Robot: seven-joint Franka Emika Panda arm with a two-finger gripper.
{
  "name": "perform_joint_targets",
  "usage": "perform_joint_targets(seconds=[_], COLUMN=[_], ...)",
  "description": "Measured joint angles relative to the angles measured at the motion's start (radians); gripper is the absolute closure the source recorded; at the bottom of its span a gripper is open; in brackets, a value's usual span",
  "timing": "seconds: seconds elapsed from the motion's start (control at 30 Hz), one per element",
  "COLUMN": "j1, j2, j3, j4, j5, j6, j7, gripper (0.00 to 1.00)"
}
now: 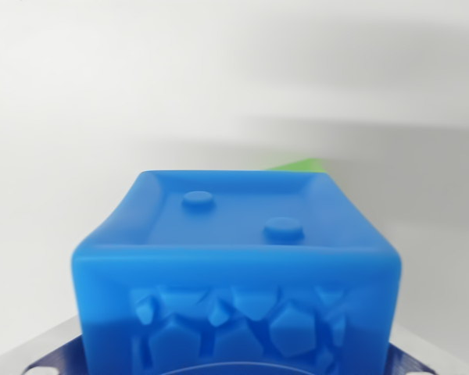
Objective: Stack cube
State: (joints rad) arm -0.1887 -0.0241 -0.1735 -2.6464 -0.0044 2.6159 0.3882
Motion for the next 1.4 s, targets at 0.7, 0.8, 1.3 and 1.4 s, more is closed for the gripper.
perform_joint_targets(seconds=[0.7,0.8,1.3,1.4], j1=[-0.023,-0.025,-0.032,-0.031], j2=[-0.009,-0.010,0.055,0.081], j3=[-0.035,-0.040,-0.055,-0.053], j4=[-0.017,-0.019,-0.028,-0.028], j5=[-0.006,-0.006,0.014,0.027], j6=[0.009,0.010,0.081,0.105], j7=[-0.245,-0.281,-0.392,-0.401], gripper=[1.00,1.00,1.00,1.00])
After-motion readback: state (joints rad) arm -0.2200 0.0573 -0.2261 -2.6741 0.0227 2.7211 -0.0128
